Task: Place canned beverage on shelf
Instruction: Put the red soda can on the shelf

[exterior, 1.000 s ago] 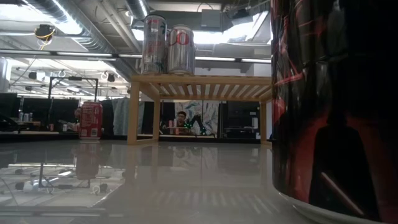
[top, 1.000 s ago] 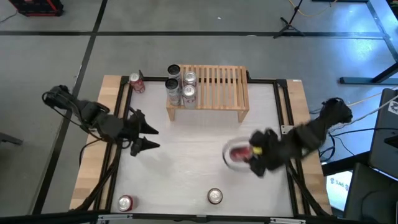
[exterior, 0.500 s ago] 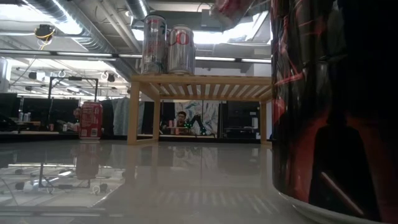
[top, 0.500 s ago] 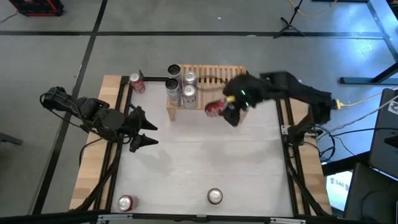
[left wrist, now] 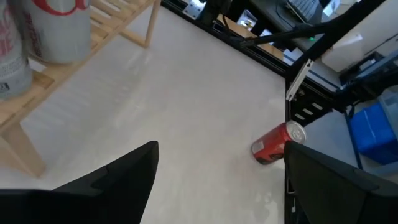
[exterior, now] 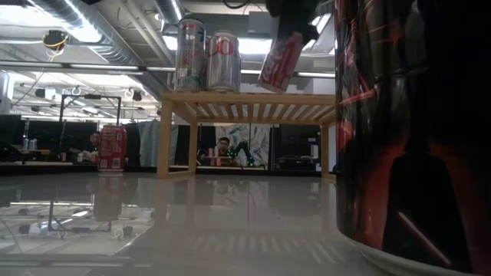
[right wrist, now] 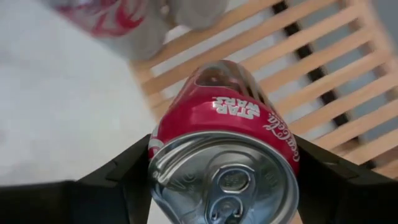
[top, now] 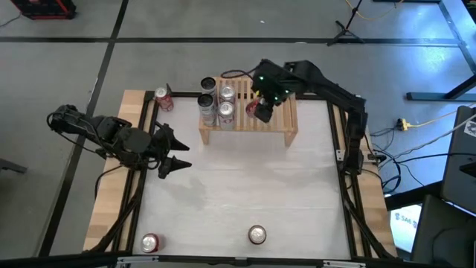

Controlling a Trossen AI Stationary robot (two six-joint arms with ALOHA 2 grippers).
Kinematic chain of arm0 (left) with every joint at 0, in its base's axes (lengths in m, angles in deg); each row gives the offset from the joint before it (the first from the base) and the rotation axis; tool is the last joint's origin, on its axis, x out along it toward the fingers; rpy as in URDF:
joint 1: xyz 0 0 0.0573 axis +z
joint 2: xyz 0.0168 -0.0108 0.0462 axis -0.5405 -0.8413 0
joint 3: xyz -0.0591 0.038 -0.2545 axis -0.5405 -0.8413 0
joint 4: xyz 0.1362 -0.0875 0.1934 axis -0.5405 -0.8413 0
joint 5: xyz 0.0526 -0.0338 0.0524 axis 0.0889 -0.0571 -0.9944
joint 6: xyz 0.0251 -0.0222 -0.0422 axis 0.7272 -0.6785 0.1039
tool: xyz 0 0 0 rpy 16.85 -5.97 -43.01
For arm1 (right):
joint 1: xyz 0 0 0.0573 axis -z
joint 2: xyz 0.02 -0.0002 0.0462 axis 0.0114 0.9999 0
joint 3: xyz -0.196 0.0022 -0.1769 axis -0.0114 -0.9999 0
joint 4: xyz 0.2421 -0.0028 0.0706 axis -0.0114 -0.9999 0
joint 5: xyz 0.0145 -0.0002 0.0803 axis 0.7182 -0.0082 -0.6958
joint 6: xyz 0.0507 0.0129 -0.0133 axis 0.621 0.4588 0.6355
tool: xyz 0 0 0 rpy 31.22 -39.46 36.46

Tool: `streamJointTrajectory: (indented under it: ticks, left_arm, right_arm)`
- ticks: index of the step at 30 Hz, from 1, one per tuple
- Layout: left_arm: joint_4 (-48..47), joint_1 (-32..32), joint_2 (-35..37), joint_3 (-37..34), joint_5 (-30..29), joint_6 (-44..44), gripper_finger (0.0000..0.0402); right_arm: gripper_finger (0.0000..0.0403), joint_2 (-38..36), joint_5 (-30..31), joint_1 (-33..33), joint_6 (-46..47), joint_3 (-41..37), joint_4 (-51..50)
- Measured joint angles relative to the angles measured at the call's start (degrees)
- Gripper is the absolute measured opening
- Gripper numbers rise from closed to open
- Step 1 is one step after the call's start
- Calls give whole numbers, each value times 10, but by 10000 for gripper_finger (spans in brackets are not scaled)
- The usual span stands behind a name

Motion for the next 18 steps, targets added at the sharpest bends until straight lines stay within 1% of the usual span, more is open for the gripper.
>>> streamJointTrajectory:
  ticks: [5,11,18]
  left_arm:
    - [0,0,0,0,-1,12,334]
    - [0,0,0,0,-12,25,334]
    - [0,0,0,0,-13,25,334]
  right_arm:
    - [271,9,14,19,-34,0,22]
    - [271,16,9,37,-52,0,35]
    - [271,28,0,37,-65,0,46]
